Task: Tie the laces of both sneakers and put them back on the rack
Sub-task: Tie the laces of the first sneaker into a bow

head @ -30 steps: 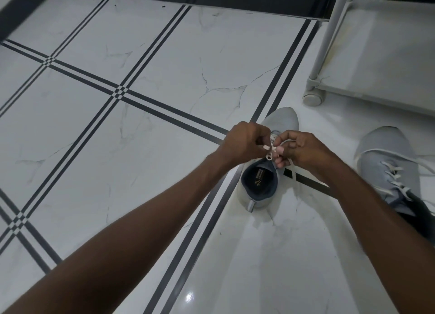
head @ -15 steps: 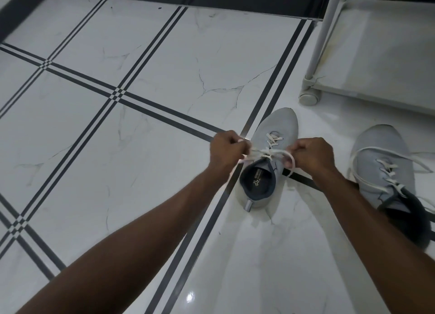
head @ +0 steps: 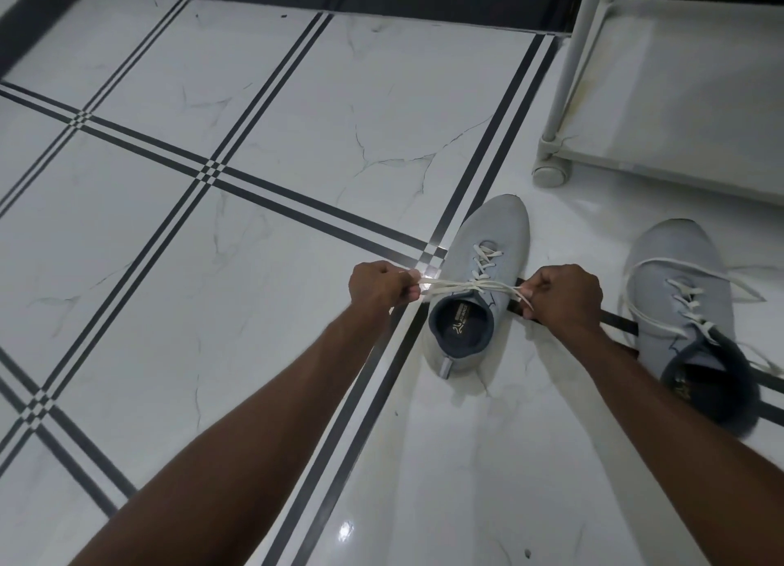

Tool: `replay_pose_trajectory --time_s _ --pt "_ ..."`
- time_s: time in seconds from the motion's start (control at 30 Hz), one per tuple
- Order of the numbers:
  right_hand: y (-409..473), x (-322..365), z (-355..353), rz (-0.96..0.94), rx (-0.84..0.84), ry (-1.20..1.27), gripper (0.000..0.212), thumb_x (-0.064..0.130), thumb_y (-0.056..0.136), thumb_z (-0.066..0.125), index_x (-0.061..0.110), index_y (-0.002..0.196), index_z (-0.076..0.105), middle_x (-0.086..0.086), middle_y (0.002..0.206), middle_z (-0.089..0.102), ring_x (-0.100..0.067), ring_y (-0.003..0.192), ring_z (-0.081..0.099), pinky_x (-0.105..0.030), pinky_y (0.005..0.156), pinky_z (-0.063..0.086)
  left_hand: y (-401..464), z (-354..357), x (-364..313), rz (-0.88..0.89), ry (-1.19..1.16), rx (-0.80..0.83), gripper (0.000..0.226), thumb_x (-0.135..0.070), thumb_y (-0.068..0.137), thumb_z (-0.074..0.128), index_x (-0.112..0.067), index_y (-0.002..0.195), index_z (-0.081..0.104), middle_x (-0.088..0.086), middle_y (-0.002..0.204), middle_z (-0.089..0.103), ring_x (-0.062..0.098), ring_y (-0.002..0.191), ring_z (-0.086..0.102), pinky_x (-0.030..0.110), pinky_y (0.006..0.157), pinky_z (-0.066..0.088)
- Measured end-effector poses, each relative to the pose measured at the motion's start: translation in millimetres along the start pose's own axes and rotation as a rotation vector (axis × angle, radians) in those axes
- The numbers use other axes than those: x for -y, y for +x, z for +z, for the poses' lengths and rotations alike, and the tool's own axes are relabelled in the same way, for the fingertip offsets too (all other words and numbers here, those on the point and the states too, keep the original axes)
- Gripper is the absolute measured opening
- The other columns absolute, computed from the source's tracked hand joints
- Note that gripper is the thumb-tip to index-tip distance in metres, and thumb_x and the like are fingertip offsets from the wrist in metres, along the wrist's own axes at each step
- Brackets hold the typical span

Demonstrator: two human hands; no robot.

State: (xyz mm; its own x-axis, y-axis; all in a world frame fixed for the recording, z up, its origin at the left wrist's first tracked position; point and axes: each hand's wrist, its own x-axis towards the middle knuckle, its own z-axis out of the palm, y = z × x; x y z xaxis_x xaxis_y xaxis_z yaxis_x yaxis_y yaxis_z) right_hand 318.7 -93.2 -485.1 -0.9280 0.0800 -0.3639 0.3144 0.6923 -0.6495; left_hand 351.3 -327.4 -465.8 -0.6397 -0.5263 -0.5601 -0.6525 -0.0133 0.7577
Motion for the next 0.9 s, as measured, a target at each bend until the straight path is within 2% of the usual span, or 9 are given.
replay_pose_trajectory --time_s 0.1,0.27,0.4,0.47,0.57,0.63,0.7,0.77,0.9 --pt "2 0 0 -0.083 0.004 -0.083 0.014 0.007 0.080 0.071 0.016 0.069 0.073 -0.004 0.059 0.070 -0.017 0.058 0.069 -0.020 0.055 0.047 3 -5 1 0.073 0.040 0.074 0.016 -0.004 0.081 0.077 -0.002 0.071 0.065 0.027 0.083 0.074 0.024 0.060 0.069 0.034 0.067 0.063" --pt "4 -2 -8 -0.231 0.082 -0.120 0.008 0.018 0.083 0.073 0.017 0.075 0.076 -0.006 0.068 0.069 -0.024 0.067 0.064 -0.026 0.061 0.041 6 -13 -8 0.301 0.311 0.281 0.007 -0.008 0.085 0.074 -0.004 0.090 0.071 0.018 0.082 0.073 0.018 0.064 0.070 0.029 0.064 0.061" --pt "8 -6 -5 -0.245 0.160 -0.047 0.016 0.018 0.088 0.069 0.015 0.072 0.070 0.004 0.061 0.066 -0.018 0.061 0.062 -0.027 0.060 0.043 9 -10 -23 0.393 0.609 0.402 0.013 -0.016 0.084 0.077 -0.006 0.093 0.077 0.005 0.071 0.074 0.015 0.064 0.071 0.029 0.070 0.063" --pt "8 -6 -3 -0.206 0.249 0.041 0.020 0.018 0.090 0.066 0.018 0.070 0.067 0.002 0.059 0.069 -0.010 0.050 0.061 -0.027 0.058 0.051 9 -12 -30 0.435 0.708 0.437 0.015 -0.021 0.082 0.079 -0.008 0.089 0.078 0.003 0.066 0.073 0.012 0.059 0.069 0.023 0.065 0.060" --pt "11 -5 -4 -0.228 0.291 0.050 0.025 0.020 0.092 0.063 0.022 0.068 0.067 0.000 0.057 0.067 -0.001 0.042 0.054 -0.021 0.053 0.045 9 -13 -38 0.533 0.905 0.479 0.014 -0.025 0.084 0.077 -0.011 0.082 0.078 -0.003 0.064 0.072 0.000 0.050 0.060 0.010 0.053 0.047" --pt "13 -2 -7 -0.280 0.276 -0.010 0.027 0.020 0.093 0.062 0.022 0.066 0.068 0.002 0.054 0.063 -0.004 0.046 0.053 -0.021 0.055 0.041 8 -11 -42 0.634 1.035 0.493 0.009 -0.021 0.086 0.074 -0.016 0.079 0.078 -0.008 0.061 0.068 -0.003 0.048 0.057 0.007 0.052 0.040" --pt "16 1 -10 -0.321 0.260 -0.099 0.025 0.017 0.091 0.062 0.014 0.068 0.072 0.006 0.053 0.058 -0.004 0.051 0.050 -0.012 0.052 0.036 11 -9 -40 0.772 1.104 0.438 0.013 -0.011 0.085 0.069 -0.015 0.077 0.078 -0.010 0.056 0.061 0.001 0.048 0.053 0.020 0.054 0.039" --pt "19 -1 -9 -0.348 0.261 -0.153 0.024 0.012 0.089 0.063 0.006 0.067 0.070 0.004 0.054 0.057 -0.006 0.052 0.047 -0.011 0.050 0.035 13 -9 -33 0.856 1.115 0.365 0.019 -0.004 0.084 0.064 -0.013 0.073 0.077 -0.014 0.055 0.054 0.001 0.048 0.046 0.023 0.052 0.036" --pt "26 -12 -5 -0.375 0.296 -0.180 0.022 0.004 0.084 0.061 0.002 0.063 0.060 0.000 0.058 0.062 -0.020 0.060 0.052 -0.015 0.054 0.033 16 -11 -17 0.812 1.102 0.363 0.025 -0.009 0.091 0.059 -0.014 0.071 0.072 -0.006 0.066 0.064 0.008 0.059 0.054 0.008 0.053 0.028"
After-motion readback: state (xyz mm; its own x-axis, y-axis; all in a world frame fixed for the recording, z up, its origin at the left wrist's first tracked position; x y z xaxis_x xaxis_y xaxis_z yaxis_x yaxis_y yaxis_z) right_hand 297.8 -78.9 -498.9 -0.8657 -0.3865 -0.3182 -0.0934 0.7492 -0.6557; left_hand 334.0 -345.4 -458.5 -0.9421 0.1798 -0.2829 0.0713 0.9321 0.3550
